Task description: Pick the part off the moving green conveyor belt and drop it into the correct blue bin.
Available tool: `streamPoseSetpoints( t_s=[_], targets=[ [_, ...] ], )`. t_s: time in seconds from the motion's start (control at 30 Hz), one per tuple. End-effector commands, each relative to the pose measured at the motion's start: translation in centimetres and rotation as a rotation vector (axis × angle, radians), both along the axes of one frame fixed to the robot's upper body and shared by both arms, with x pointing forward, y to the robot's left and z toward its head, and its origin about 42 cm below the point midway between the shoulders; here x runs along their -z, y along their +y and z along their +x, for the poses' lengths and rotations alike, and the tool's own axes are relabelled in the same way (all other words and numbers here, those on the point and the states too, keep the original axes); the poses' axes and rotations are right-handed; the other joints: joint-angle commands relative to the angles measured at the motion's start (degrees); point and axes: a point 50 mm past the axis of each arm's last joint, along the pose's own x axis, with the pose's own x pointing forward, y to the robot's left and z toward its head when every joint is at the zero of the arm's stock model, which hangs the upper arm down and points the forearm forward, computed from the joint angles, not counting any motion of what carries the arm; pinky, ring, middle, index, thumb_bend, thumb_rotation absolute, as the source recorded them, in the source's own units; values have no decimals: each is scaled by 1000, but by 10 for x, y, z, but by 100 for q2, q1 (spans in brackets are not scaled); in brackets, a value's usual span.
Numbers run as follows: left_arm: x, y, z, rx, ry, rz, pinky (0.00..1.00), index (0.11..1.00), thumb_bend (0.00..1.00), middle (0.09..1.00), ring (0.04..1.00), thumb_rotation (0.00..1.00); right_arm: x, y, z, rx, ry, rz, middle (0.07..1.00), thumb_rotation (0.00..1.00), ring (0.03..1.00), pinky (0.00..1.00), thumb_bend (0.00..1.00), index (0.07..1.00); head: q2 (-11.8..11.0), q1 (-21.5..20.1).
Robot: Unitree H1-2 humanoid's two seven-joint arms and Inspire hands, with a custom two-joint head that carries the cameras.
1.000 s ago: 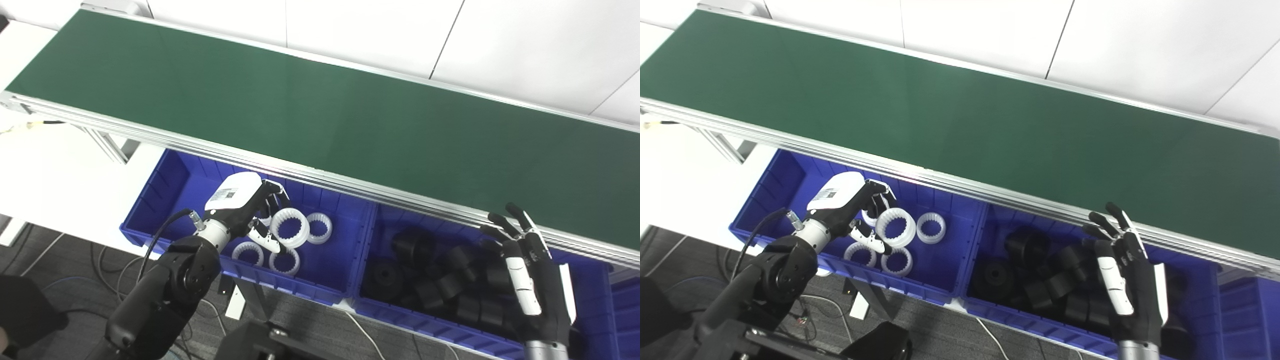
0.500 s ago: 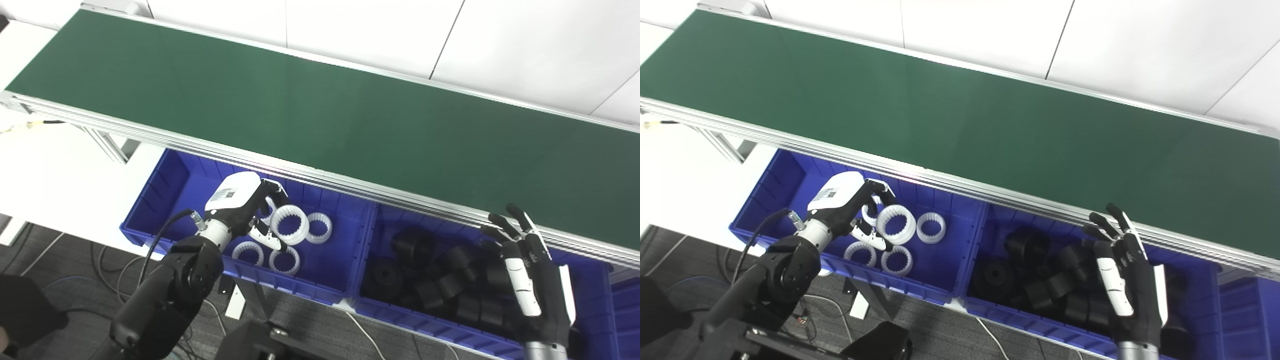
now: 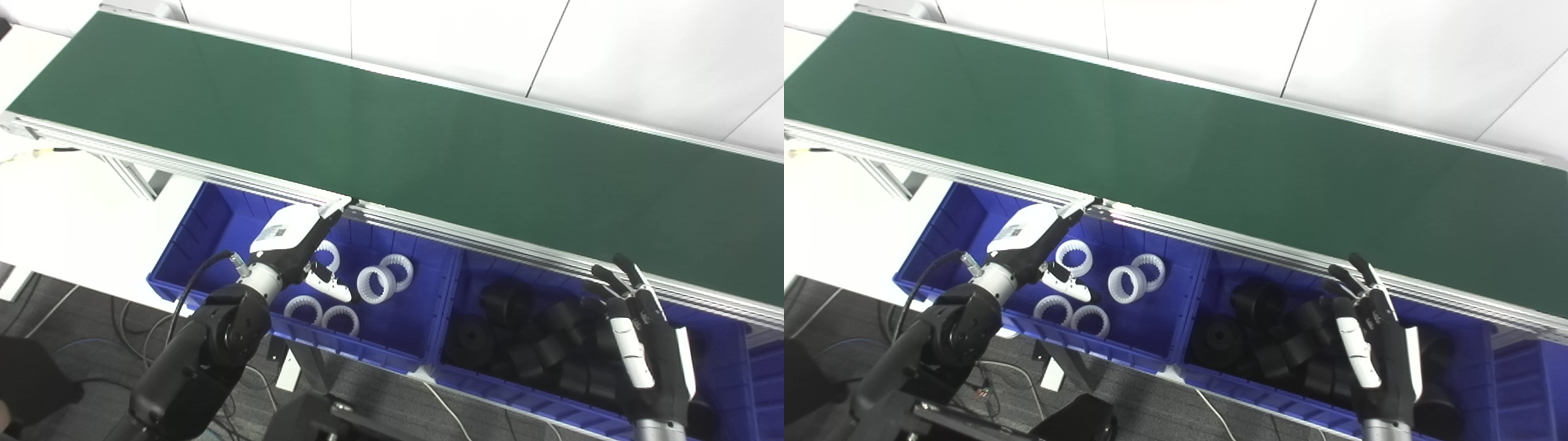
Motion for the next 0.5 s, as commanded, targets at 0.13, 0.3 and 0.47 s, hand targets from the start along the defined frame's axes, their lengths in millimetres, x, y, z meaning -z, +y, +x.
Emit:
streamPoseSetpoints(
  t_s=[0.13, 0.3, 0.47],
  targets=[
    [-40, -28, 0, 52, -264, -323, 694, 923, 711, 896, 816, 750, -2, 8, 0, -1, -90, -11, 799, 715, 751, 678, 571, 898, -245, -489],
    [-58, -59, 6, 139, -341, -511, 695, 877, 663, 845, 778, 688, 5, 18, -3, -16, -97, -48, 796, 744, 740, 659, 548, 899, -484, -1085],
    [-58, -83, 11, 194, -312, -648, 672, 869, 689, 843, 771, 672, 12, 33, -6, -22, -92, -49, 787, 710, 737, 656, 540, 891, -785, -1843]
  ],
)
